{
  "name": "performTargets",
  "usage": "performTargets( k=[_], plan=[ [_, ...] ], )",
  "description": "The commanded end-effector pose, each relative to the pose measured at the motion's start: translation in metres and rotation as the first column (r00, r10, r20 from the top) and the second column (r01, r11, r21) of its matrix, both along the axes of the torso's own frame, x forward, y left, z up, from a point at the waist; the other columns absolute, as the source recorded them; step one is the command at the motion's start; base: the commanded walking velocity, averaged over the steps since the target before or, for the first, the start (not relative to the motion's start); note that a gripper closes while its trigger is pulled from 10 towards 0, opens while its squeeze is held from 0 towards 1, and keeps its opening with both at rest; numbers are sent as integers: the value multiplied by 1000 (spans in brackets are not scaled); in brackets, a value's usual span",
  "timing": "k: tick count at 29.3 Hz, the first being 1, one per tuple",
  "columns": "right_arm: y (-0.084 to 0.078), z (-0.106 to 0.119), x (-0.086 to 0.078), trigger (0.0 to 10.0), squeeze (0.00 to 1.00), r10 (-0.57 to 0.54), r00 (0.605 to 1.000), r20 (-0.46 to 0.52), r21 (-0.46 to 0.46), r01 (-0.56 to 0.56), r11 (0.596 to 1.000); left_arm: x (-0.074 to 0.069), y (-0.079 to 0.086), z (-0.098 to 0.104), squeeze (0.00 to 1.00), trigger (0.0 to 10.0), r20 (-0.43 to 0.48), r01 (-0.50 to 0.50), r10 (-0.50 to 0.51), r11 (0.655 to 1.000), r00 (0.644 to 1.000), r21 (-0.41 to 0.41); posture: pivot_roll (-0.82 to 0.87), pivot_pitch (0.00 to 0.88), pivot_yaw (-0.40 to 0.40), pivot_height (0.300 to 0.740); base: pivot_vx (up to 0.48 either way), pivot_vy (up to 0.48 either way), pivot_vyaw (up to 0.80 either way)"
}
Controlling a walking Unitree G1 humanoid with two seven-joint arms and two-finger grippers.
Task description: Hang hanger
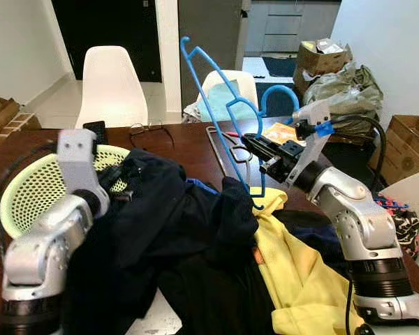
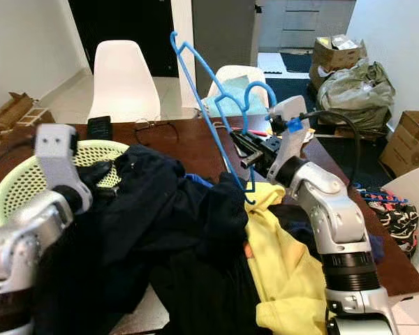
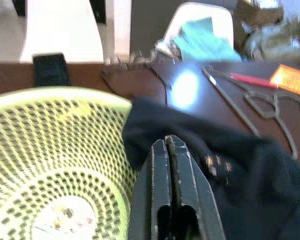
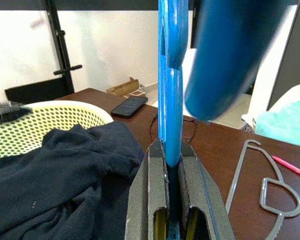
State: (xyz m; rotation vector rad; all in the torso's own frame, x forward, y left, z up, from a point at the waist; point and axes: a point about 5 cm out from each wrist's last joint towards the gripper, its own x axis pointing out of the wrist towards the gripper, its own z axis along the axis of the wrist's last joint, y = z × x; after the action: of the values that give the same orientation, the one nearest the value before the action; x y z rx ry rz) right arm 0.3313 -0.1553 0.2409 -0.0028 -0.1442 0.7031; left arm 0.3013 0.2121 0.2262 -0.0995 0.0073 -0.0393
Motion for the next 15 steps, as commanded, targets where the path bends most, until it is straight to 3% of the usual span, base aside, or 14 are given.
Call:
performTargets(
  k=[1, 3, 8, 9, 10, 11, 15],
  plan=[
    [3, 7, 1, 10000, 0, 7, 1000, 27, -1, -7, 1000, -1, 10, 22, 0, 0, 65, -34, 33, 999, 997, 7, -13, 0, -7, 740, 0, 0, 0],
    [3, 7, 1, 10000, 0, 6, 1000, 28, 1, -6, 1000, -2, 20, 36, 0, 0, 111, -74, 74, 997, 991, 1, -13, 0, -7, 740, 0, 0, 0],
    [3, 6, 2, 10000, 0, 5, 1000, 28, 2, -5, 1000, 0, 21, 32, 0, 0, 88, -62, 65, 997, 994, -38, -7, 0, -5, 740, 0, 0, 0],
    [3, 6, 1, 10000, 0, 5, 1000, 28, 3, -6, 1000, 1, 17, 25, 82, 3373, 69, -33, 36, 998, 997, -55, -7, 0, -1, 740, 0, 0, 0],
    [4, 6, 1, 10000, 0, 6, 1000, 28, 4, -6, 1000, 1, 11, 19, 855, 9412, 63, 6, -1, 997, 998, -80, -7, 0, -1, 740, 0, 0, 0],
    [4, 6, 1, 10000, 0, 6, 1000, 28, 6, -6, 1000, 2, 5, 14, 1000, 10000, 62, 49, -43, 993, 997, -111, -7, 0, -1, 740, 0, 0, 0],
    [4, 6, 1, 10000, 0, 6, 1000, 27, 6, -6, 1000, 2, -3, 7, 1000, 10000, 56, 94, -87, 984, 995, -149, -7, 0, -1, 740, 0, 0, 0]
  ],
)
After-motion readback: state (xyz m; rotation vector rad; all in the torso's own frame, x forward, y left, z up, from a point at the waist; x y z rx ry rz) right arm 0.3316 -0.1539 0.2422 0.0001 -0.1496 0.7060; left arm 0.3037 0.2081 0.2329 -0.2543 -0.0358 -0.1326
